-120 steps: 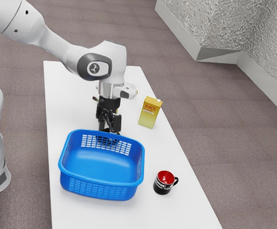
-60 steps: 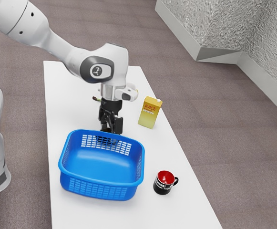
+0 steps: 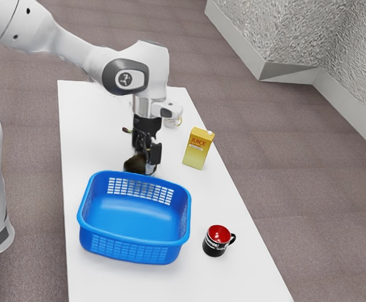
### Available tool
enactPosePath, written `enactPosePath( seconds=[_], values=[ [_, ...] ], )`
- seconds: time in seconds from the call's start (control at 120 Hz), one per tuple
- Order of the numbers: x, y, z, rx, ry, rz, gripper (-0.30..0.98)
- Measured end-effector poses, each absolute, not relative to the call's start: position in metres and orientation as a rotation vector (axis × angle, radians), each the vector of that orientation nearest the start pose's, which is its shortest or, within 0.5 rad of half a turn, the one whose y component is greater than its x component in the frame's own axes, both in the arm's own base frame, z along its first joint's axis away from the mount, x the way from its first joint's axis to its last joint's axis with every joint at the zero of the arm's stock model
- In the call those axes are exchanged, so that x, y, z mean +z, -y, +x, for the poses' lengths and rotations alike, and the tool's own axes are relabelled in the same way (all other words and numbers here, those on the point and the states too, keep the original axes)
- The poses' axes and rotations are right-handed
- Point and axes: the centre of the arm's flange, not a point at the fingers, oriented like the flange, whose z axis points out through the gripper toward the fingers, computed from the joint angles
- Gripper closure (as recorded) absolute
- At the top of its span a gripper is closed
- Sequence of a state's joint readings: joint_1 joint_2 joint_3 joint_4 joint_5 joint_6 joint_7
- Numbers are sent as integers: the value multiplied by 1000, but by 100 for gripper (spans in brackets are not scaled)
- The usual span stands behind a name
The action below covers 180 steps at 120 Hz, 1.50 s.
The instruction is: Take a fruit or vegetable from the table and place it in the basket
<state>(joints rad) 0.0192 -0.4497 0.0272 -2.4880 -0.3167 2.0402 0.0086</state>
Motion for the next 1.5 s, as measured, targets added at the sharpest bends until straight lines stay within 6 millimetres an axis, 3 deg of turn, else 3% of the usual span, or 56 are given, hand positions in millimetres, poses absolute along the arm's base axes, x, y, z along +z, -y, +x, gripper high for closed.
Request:
enactPosePath(
  seconds=[0.108, 0.242, 0.308, 0.408, 0.55, 0.667, 0.842, 0.95, 1.125, 1.233, 1.308, 1.5],
  values=[
    [490, -3, 409, 12, 281, -3373, 36],
    [560, 2, 409, 68, 296, -3291, 35],
    [595, 20, 404, 94, 284, -3235, 35],
    [626, 81, 406, 135, 186, -3147, 35],
    [607, 165, 412, 239, 53, -3067, 35],
    [585, 203, 413, 283, 21, -3056, 35],
    [547, 224, 408, 334, 65, -3079, 35],
    [538, 235, 406, 322, 88, -3103, 35],
    [538, 243, 408, 290, 138, -3134, 11],
    [540, 236, 413, 270, 176, -3139, 5],
    [555, 207, 430, 184, 209, -3115, 3],
    [630, 13, 504, -142, 409, -3035, 1]
  ],
)
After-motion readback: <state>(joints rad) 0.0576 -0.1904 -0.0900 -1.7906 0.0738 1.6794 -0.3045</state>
